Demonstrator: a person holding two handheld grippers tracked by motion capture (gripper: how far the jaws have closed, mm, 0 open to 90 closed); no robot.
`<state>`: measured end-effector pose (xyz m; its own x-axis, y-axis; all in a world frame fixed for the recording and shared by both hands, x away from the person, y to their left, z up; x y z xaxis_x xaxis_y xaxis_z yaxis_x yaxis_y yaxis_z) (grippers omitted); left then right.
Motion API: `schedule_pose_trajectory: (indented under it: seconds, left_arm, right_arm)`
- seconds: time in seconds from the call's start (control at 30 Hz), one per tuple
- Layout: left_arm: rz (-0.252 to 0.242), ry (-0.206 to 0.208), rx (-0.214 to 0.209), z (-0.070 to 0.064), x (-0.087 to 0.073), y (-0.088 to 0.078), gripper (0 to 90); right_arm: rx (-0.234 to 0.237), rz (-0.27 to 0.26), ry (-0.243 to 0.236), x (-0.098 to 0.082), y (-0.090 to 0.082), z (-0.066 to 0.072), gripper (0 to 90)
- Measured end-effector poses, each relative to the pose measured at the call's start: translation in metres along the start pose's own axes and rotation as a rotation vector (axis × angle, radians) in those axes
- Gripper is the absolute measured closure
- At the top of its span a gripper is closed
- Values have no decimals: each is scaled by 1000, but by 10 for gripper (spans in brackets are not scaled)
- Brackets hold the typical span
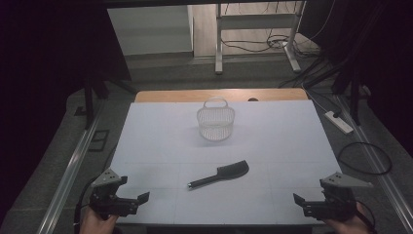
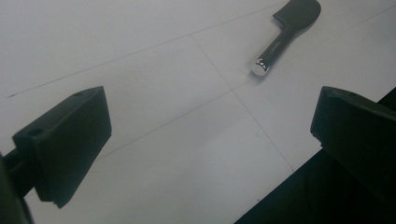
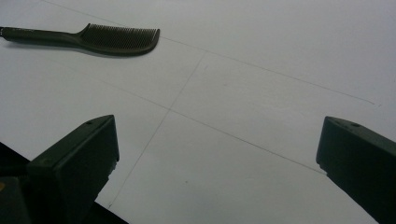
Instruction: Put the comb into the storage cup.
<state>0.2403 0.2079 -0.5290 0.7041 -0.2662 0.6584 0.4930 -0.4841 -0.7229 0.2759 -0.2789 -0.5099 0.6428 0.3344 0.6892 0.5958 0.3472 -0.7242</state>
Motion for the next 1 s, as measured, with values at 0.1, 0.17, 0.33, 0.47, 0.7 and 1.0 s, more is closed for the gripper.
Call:
schedule_pose_trajectory:
  seconds: [0.1, 0.17, 0.33, 0.47, 0.7, 1.0]
  left_arm:
    - [-9, 16, -18, -3, 4, 2, 0]
    - [-9, 23, -25, -4, 6, 3, 0]
    - [-3, 37, -47, -6, 10, 9, 0]
    - [-2, 36, -68, -7, 12, 13, 0]
    - [16, 73, -54, -7, 18, 19, 0]
    - [28, 94, -66, -12, 30, 29, 0]
  right_arm:
    - [-1, 2, -2, 0, 0, 0, 0]
    - [-2, 3, -1, 0, 0, 0, 0]
    - [-3, 4, -3, 0, 1, 0, 0]
    - [1, 2, -6, 0, 1, 1, 0]
    - [1, 1, -10, 0, 0, 1, 0]
    - [4, 4, -9, 0, 1, 1, 0]
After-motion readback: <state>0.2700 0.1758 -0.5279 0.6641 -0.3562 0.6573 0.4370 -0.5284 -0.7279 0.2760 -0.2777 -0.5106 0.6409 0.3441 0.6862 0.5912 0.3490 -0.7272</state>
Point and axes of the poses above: each handheld gripper's, and its own axes: y roughly forward along the jaws, x roughly out of its top, z roughly to its left, the point moved 10 cm from there along y, roughly forward along the jaws, and after that the axes turned 3 degrees about z, right-handed, at the moved point
